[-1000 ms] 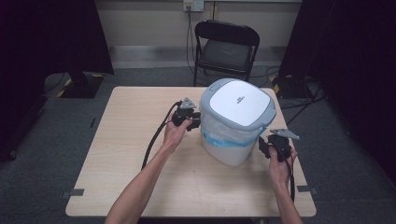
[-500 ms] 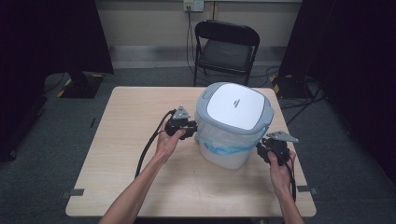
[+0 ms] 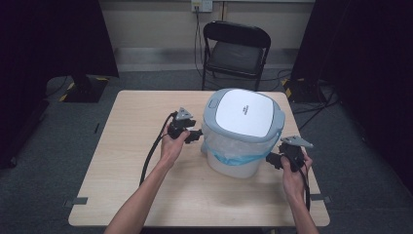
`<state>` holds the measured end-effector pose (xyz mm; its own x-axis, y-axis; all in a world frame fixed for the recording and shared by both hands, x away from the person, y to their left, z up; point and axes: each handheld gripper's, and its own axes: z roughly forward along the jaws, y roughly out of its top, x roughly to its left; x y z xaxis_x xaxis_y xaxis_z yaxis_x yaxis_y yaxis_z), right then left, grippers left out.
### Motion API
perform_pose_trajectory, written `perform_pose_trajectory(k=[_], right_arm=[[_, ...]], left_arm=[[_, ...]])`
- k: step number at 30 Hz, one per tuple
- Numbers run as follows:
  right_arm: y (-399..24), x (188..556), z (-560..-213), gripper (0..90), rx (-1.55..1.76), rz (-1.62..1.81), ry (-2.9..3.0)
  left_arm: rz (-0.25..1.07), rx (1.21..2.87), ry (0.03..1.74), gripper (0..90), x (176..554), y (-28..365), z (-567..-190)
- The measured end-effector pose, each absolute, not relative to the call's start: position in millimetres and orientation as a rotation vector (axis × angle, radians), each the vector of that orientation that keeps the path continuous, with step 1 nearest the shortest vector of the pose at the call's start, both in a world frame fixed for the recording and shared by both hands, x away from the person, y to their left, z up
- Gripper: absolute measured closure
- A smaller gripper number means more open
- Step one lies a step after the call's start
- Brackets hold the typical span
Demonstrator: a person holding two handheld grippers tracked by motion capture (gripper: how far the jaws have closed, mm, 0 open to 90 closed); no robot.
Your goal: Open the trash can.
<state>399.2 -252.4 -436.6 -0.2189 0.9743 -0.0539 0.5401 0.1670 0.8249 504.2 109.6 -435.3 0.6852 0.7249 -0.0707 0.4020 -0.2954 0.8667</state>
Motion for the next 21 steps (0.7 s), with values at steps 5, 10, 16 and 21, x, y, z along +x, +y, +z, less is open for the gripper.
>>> perform_pose_trajectory(k=[5,10,16,21], right_arm=[[-254.5,402.8,-439.6,28.3,1.452,0.958,1.827],[-250.8,400.4,-438.2,50.4,1.397,0.996,1.879],[-249.9,401.5,-438.8,65.9,1.348,1.055,1.932],[-246.2,400.3,-438.6,72.9,1.302,1.085,1.982]], left_arm=[[0.429,1.916,0.84,43.8,506.0,91.7,-435.7],[0.363,1.926,0.796,66.7,499.3,91.2,-434.5],[0.345,1.983,0.749,77.1,490.2,95.1,-429.2],[0.282,1.983,0.733,76.3,465.5,112.3,-430.1]])
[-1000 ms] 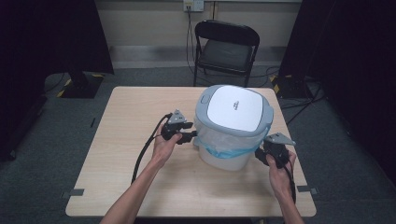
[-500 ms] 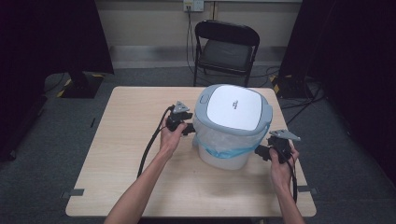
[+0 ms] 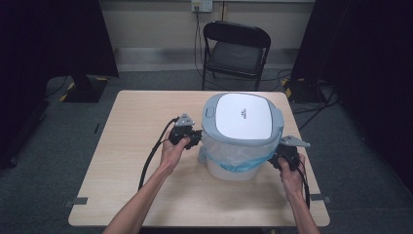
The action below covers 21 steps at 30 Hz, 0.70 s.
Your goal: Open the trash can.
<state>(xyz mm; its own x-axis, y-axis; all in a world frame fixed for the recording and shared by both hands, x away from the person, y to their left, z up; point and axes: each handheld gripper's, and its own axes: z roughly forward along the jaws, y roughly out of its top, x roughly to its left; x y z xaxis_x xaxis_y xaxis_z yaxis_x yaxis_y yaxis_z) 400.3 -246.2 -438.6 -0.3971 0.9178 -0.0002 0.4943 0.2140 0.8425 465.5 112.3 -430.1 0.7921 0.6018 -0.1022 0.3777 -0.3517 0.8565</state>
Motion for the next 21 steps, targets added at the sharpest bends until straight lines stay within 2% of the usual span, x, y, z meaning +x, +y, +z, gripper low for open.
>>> perform_pose_trajectory(k=[2,10,12,15,16,19,21], right_arm=[[-245.2,399.5,-438.6,72.6,1.278,1.105,2.014],[-233.5,397.2,-439.4,67.6,1.204,1.192,2.113],[-229.1,396.8,-440.0,61.4,1.193,1.197,2.116],[-225.0,397.4,-439.9,39.6,1.191,1.154,2.096],[-224.6,397.7,-439.7,33.0,1.223,1.127,2.078],[-223.9,393.6,-438.3,27.3,1.248,1.08,2.044],[-225.2,389.1,-437.4,26.8,1.273,1.057,2.029]], left_arm=[[0.282,1.974,0.733,72.1,454.1,121.4,-431.1],[0.275,1.982,0.74,68.8,419.8,149.5,-430.9],[0.275,1.974,0.756,64.6,415.0,159.3,-431.5],[0.251,1.942,0.775,46.5,416.7,173.5,-434.2],[0.26,1.933,0.782,44.4,418.0,176.4,-434.7],[0.315,1.898,0.821,43.9,422.6,183.3,-435.9],[0.331,1.905,0.829,43.2,425.2,185.5,-436.5]])
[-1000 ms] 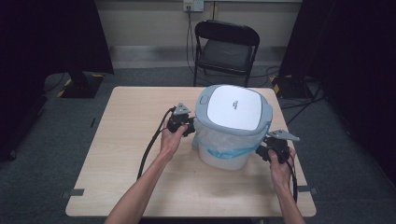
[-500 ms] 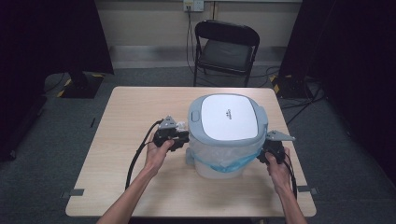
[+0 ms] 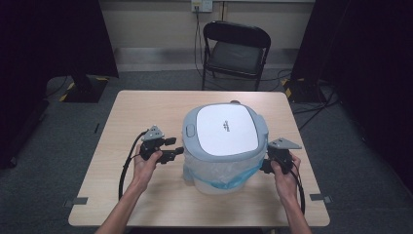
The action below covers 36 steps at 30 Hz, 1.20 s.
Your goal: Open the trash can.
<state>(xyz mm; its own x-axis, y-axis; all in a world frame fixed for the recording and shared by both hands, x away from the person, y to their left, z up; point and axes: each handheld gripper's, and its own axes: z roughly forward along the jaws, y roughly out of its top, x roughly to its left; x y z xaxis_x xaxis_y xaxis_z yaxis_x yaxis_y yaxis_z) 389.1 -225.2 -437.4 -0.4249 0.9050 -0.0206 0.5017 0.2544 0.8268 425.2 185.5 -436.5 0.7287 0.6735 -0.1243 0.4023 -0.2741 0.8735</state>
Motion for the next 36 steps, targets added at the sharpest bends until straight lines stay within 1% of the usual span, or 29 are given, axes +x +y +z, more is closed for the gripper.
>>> perform_pose_trajectory(k=[2,5,6,8,9,11,14,16,17,19,22,24,25,26,27,29,31,35,36], right_arm=[[-227.8,383.3,-437.7,26.7,1.296,1.045,1.998],[-229.0,375.2,-439.9,26.2,1.323,1.02,1.977],[-230.7,365.1,-443.7,23.3,1.35,1.032,1.997],[-231.1,355.3,-445.6,21.9,1.345,1.042,2.032],[-230.6,349.6,-446.5,21.9,1.343,1.044,2.031],[-226.9,338.4,-448.7,21.9,1.345,1.061,2.051],[-219.1,326.3,-450.5,29.7,1.329,1.057,2.047],[-217.2,322.4,-450.5,31.0,1.338,1.062,2.033],[-216.5,319.9,-450.3,31.5,1.342,1.071,2.028],[-217.6,312.3,-448.9,23.2,1.332,1.13,2.044],[-211.8,304.8,-447.3,23.2,1.305,1.149,2.071],[-206.7,302.1,-446.4,19.2,1.283,1.153,2.083],[-205.2,301.4,-446.4,17.8,1.272,1.171,2.079],[-204.3,300.6,-446.0,17.7,1.273,1.188,2.076],[-203.8,300.3,-446.1,16.8,1.268,1.19,2.067],[-202.4,299.8,-446.5,12.2,1.277,1.172,2.049],[-201.6,301.1,-446.9,11.7,1.257,1.168,2.066],[-197.4,304.1,-447.4,10.6,1.225,1.175,2.106],[-195.1,304.6,-447.2,10.6,1.214,1.163,2.111]], left_arm=[[0.364,1.881,0.892,41.7,436.0,189.1,-440.0],[0.394,1.859,0.907,39.6,445.4,189.0,-440.1],[0.431,1.85,0.896,38.3,452.2,184.8,-441.1],[0.423,1.851,0.902,37.6,456.9,183.7,-440.8],[0.401,1.822,0.91,37.2,460.7,182.5,-440.4],[0.409,1.824,0.922,36.9,465.5,180.2,-438.1],[0.416,1.843,0.915,35.9,475.3,174.3,-434.9],[0.406,1.847,0.914,32.0,478.4,172.4,-434.4],[0.399,1.848,0.903,32.0,481.1,170.8,-433.9],[0.403,1.85,0.891,31.1,485.9,164.0,-433.5],[0.378,1.852,0.863,31.1,486.8,155.6,-433.6],[0.34,1.849,0.824,31.1,485.2,148.3,-433.6],[0.318,1.853,0.801,34.2,483.7,146.2,-432.8],[0.306,1.85,0.781,41.9,482.7,145.4,-432.7],[0.305,1.844,0.791,44.8,481.0,145.5,-432.5],[0.322,1.827,0.781,44.9,478.0,145.2,-433.3],[0.341,1.838,0.756,53.1,474.2,143.4,-431.9],[0.358,1.838,0.763,67.8,467.6,139.6,-430.6],[0.379,1.836,0.763,67.8,465.3,138.7,-430.6]])
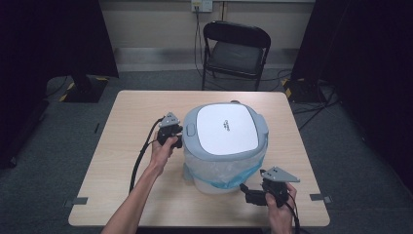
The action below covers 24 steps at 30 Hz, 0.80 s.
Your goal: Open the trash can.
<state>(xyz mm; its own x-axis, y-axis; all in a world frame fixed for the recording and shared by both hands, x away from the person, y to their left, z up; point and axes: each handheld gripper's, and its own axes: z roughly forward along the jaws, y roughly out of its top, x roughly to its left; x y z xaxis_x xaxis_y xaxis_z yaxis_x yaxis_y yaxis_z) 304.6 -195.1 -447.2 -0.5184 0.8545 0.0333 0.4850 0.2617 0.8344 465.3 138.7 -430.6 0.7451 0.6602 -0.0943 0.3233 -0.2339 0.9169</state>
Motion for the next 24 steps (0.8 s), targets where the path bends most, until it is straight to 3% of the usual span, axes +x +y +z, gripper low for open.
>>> perform_pose_trajectory(k=[2,10,13,16,21,24], right_arm=[[-194.6,305.6,-446.9,10.6,1.223,1.123,2.073],[-214.7,312.8,-447.1,13.7,1.313,1.099,1.993],[-224.0,317.3,-447.4,31.0,1.363,1.073,1.893],[-225.8,321.7,-446.5,40.9,1.392,1.019,1.821],[-237.0,335.2,-447.4,42.2,1.44,1.005,1.76],[-245.0,346.5,-447.3,40.2,1.46,1.029,1.729]], left_arm=[[0.385,1.857,0.742,71.4,462.4,140.2,-429.0],[0.305,1.843,0.706,66.7,448.0,145.3,-431.9],[0.253,1.809,0.698,55.6,436.4,147.6,-438.2],[0.241,1.806,0.67,54.2,422.6,139.5,-439.7],[0.184,1.823,0.632,51.5,415.4,130.4,-440.5],[0.203,1.831,0.638,36.1,416.1,128.2,-442.8]])
